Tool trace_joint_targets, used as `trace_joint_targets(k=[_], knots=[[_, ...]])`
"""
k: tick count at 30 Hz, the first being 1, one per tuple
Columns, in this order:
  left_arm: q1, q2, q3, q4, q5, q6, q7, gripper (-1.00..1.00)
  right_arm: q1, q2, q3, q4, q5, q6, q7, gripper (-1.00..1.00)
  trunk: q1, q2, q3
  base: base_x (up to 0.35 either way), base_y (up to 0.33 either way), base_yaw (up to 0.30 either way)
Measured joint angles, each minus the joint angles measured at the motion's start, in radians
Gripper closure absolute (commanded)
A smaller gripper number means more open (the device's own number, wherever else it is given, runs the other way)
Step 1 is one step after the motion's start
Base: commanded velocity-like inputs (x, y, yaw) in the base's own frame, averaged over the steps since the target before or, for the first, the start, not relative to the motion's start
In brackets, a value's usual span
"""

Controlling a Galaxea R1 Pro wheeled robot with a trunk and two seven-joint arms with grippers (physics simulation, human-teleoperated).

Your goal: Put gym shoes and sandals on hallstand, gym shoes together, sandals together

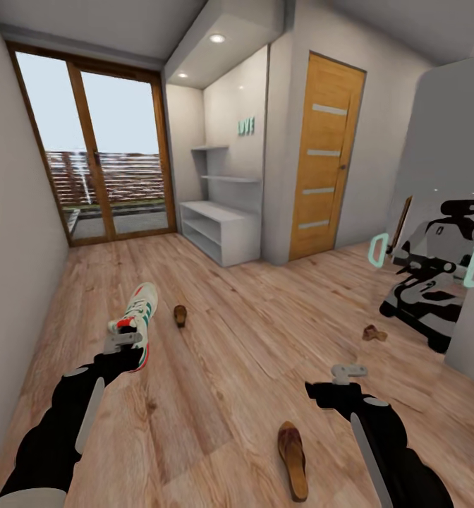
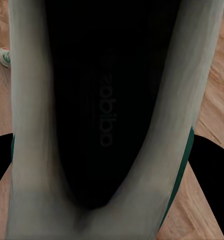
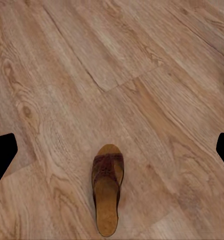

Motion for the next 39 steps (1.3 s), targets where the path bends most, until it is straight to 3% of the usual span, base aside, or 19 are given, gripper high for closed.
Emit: trace_joint_targets(k=[5,8,9,11,12,14,19,25,39], knots=[[-0.001,0.001,-0.008,-0.005,0.0,-0.002,-0.001,1.0,0.0,0.001,0.002,0.006,0.005,-0.054,0.001,-1.0,0.0,0.0,0.0,0.199,0.0,0.0],[-0.011,0.001,-0.041,-0.016,0.003,-0.001,-0.002,1.0,0.0,0.001,0.002,0.09,0.007,-0.261,0.001,-1.0,0.001,0.0,0.0,0.033,0.0,0.0],[-0.015,0.001,-0.047,-0.017,0.001,-0.001,-0.002,1.0,0.0,0.001,0.002,0.119,0.007,-0.292,0.0,-1.0,0.001,0.0,0.0,0.015,0.0,0.0],[-0.059,0.001,-0.071,-0.02,0.004,0.0,-0.003,1.0,0.0,0.001,0.001,0.257,0.006,-0.39,0.0,-1.0,0.001,0.0,0.0,0.007,0.0,0.0],[-0.107,0.001,-0.08,-0.02,0.002,0.002,-0.003,1.0,0.0,0.0,0.0,0.395,0.005,-0.453,0.001,-1.0,0.001,0.0,0.0,0.003,0.0,0.0],[-0.157,0.001,-0.085,-0.02,0.002,0.002,-0.003,1.0,0.0,0.0,-0.001,0.571,0.004,-0.538,0.001,-1.0,0.001,0.0,0.0,0.002,0.0,0.0],[-0.252,0.001,-0.089,-0.018,0.005,0.051,-0.006,1.0,0.0,0.0,-0.001,0.769,0.003,-0.71,0.001,-1.0,0.0,0.0,0.0,0.0,0.0,0.0],[-0.337,0.002,-0.089,-0.017,0.005,0.119,-0.086,1.0,0.0,0.0,-0.001,0.793,0.003,-0.736,0.001,-1.0,0.001,0.0,0.0,0.0,0.0,0.0],[-0.351,0.007,-0.09,-0.014,-0.004,0.127,-0.106,1.0,0.0,0.003,-0.001,0.796,-0.001,-0.738,-0.004,-1.0,0.001,0.0,-0.003,0.0,0.0,0.0]])
